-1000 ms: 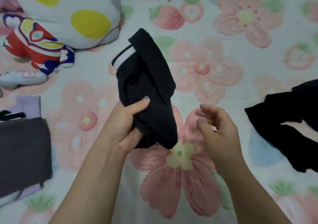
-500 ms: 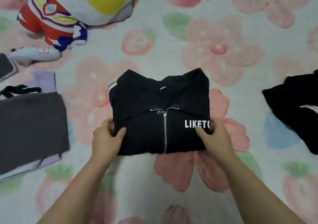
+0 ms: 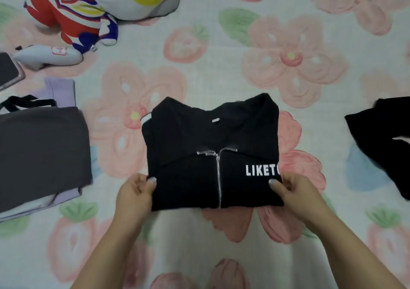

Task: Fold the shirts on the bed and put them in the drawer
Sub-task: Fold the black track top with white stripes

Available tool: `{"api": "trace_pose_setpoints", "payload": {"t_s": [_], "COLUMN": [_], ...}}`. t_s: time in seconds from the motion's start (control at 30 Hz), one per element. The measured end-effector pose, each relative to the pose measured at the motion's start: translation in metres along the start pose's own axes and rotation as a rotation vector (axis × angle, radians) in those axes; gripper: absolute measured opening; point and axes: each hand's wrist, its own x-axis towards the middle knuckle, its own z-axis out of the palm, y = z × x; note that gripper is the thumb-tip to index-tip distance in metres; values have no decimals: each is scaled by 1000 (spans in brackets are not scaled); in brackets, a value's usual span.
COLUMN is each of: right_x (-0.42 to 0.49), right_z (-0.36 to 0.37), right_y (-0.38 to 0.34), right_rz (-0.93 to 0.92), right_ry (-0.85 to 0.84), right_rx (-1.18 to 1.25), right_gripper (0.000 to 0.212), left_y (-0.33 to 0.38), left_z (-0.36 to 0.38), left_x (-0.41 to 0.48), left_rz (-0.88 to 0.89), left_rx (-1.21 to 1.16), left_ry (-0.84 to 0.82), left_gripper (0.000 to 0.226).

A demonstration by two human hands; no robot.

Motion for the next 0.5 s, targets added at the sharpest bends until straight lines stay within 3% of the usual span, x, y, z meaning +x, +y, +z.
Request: {"api": "trace_pose_setpoints", "payload": {"t_s": [0.07, 0.13, 0.2, 0.27, 0.33, 0.43, 0.5], "right_x": [-7, 0, 20, 40, 57, 70, 72], "right_z": [2, -1, -6, -9, -7, -8, -8], "right_y": [2, -11, -27, -46, -58, -64, -64], "right_rz": [30, 94, 200, 290, 284, 79, 36], "right_ry": [-36, -69, -128, -172, -135, 18, 40], "right_rx": [104, 477, 821, 996, 1035, 995, 990], "right_gripper": [5, 12, 26, 32, 27, 20, 22], "left_y": [0, 19, 43, 67, 79, 81, 77], "left_z": [-3, -5, -1, 8, 17, 19, 17], "left_x": [-4, 7, 27, 43, 51, 56, 61], "left_rz": [-100, -134, -106, -74, -8, 76, 15], "left_rx": [-105, -300, -395, -401, -407, -476, -523], "left_ry": [-143, -216, -191, -106, -28, 22, 38], "left_gripper": [14, 17, 29, 23, 22, 29, 20]}}
